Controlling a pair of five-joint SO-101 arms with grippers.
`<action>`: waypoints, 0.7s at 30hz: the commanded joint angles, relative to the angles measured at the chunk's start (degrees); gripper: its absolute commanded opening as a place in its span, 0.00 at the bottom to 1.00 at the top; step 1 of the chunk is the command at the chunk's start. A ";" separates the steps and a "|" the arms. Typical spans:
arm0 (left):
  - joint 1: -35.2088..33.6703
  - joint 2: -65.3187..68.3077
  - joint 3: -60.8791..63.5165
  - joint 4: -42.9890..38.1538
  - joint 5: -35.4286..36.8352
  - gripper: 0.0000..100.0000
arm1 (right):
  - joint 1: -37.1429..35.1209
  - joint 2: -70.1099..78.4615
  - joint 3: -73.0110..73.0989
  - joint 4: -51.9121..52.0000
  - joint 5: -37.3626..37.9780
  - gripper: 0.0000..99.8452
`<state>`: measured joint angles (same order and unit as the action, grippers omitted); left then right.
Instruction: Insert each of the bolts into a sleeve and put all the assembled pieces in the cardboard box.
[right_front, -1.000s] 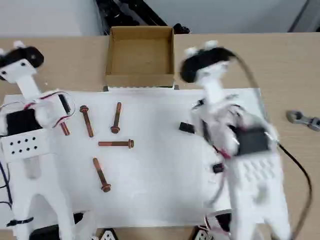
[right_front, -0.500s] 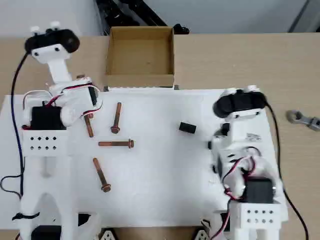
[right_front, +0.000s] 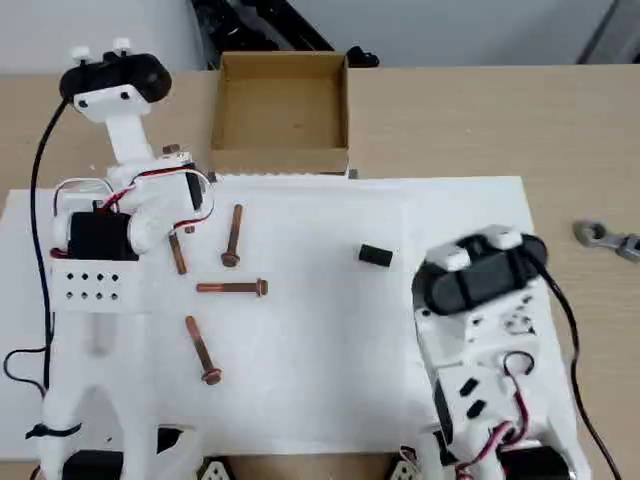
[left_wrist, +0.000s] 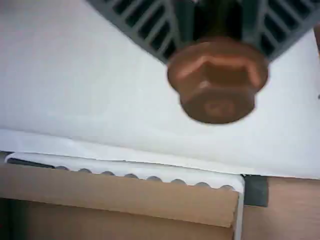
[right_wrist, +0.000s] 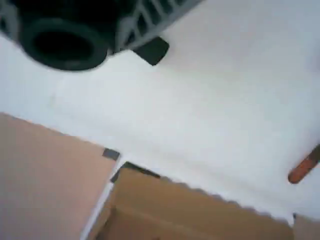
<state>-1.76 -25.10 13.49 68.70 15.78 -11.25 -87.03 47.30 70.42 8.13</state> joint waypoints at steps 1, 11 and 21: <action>0.44 -6.24 -3.30 -1.23 0.00 0.01 | -1.71 4.62 4.22 -10.42 -4.66 0.00; 2.81 -11.78 -3.30 -2.55 0.79 0.01 | -8.31 35.82 -2.64 -45.32 -18.81 0.00; 6.33 -12.04 -3.30 -2.81 3.78 0.01 | -25.98 41.10 -19.16 -25.10 -18.99 0.00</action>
<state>2.37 -34.59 13.41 67.65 19.03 -32.97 -45.19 29.89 41.58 -10.51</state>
